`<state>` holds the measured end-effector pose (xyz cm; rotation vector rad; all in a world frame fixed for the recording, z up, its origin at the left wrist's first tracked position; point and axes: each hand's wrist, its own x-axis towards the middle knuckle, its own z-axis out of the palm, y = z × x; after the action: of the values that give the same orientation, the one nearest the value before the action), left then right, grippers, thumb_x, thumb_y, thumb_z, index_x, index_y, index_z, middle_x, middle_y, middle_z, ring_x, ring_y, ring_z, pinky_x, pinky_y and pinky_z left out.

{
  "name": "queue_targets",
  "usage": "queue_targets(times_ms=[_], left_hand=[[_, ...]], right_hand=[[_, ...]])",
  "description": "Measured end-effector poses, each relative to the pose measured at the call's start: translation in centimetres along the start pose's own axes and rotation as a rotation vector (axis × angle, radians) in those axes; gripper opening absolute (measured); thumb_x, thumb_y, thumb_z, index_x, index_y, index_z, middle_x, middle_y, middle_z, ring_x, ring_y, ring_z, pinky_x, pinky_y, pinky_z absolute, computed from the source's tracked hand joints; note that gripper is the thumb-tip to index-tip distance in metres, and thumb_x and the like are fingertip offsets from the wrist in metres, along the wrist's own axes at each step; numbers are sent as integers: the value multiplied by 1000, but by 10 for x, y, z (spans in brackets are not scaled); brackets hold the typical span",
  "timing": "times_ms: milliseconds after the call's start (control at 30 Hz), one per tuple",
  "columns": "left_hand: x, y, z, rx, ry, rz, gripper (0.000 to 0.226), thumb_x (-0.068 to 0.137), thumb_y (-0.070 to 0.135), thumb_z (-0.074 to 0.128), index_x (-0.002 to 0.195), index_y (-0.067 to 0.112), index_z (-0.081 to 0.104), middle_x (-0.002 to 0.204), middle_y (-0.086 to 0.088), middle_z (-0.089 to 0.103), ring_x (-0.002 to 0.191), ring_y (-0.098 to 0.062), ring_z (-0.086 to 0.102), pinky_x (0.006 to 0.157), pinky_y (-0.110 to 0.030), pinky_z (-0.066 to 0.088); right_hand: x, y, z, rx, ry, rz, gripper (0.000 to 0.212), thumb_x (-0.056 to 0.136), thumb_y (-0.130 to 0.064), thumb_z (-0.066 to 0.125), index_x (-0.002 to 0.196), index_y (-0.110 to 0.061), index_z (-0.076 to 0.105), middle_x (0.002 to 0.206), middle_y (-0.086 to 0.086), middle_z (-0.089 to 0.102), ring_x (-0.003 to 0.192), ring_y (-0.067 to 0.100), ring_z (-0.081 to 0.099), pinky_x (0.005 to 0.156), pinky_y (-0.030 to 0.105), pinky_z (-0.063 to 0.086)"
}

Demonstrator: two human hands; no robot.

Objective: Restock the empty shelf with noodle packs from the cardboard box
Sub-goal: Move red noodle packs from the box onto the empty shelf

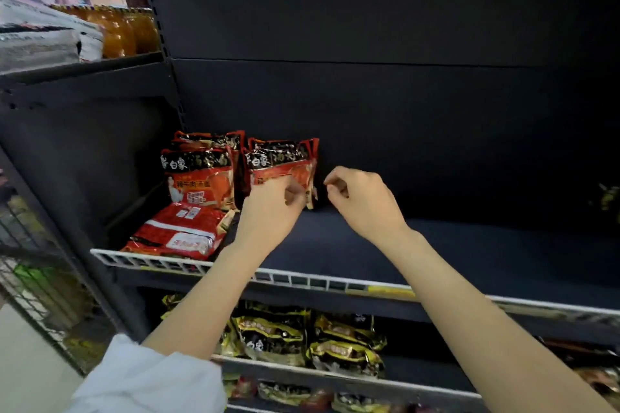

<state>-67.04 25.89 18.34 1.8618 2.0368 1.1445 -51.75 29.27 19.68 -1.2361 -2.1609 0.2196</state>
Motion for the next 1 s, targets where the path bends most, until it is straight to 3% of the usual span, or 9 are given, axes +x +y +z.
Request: queue_targets(times_ms=[167, 333, 467, 600, 700, 800, 1000], left_hand=[[-82, 53, 44, -243, -76, -16, 12, 91, 18, 57, 84, 25, 64, 77, 6, 70, 74, -8, 66, 73, -33, 57], [-167, 113, 102, -414, -237, -49, 7, 90, 16, 60, 95, 19, 64, 89, -1, 70, 74, -13, 66, 68, -29, 54], [-235, 171, 150, -365, -395, -23, 9, 89, 14, 59, 91, 21, 63, 91, -5, 70, 78, -19, 66, 76, -34, 53], [-301, 235, 190, -286, -548, 69, 14, 92, 18, 57, 101, 15, 67, 96, -3, 69, 85, -15, 64, 69, -26, 49], [-338, 282, 222, -257, -613, 113, 16, 92, 19, 56, 103, 16, 67, 97, 0, 66, 85, -13, 62, 65, -25, 48], [-369, 329, 261, -244, -680, 135, 16, 92, 16, 55, 102, 13, 67, 93, 3, 62, 86, -9, 56, 71, -20, 40], [-422, 408, 356, -184, -831, 44, 19, 94, 19, 53, 109, 12, 63, 114, -5, 63, 97, -19, 61, 73, -25, 43]], right_hand=[[-94, 37, -43, -24, -38, 104, 17, 94, -23, 50, 104, -21, 63, 93, -3, 67, 84, 16, 62, 73, 40, 55], [-204, 83, -97, -47, -43, 297, 16, 92, -22, 52, 99, -18, 65, 89, -1, 68, 85, 20, 64, 76, 40, 55], [-295, 124, -144, -106, -86, 428, 16, 92, -21, 50, 95, -16, 65, 85, 1, 68, 80, 22, 64, 75, 41, 56], [-381, 167, -191, -122, -117, 574, 19, 93, -22, 50, 98, -15, 67, 90, 6, 70, 81, 24, 66, 75, 39, 56], [-440, 206, -223, -133, -137, 649, 19, 92, -18, 54, 103, -9, 67, 98, 9, 70, 89, 27, 66, 82, 38, 54], [-494, 254, -253, -170, -148, 727, 19, 89, -16, 57, 103, -8, 66, 100, 12, 67, 95, 29, 63, 79, 36, 52], [-577, 358, -306, -225, -195, 836, 38, 89, -21, 60, 125, -11, 54, 123, 17, 51, 118, 33, 46, 94, 40, 42]])
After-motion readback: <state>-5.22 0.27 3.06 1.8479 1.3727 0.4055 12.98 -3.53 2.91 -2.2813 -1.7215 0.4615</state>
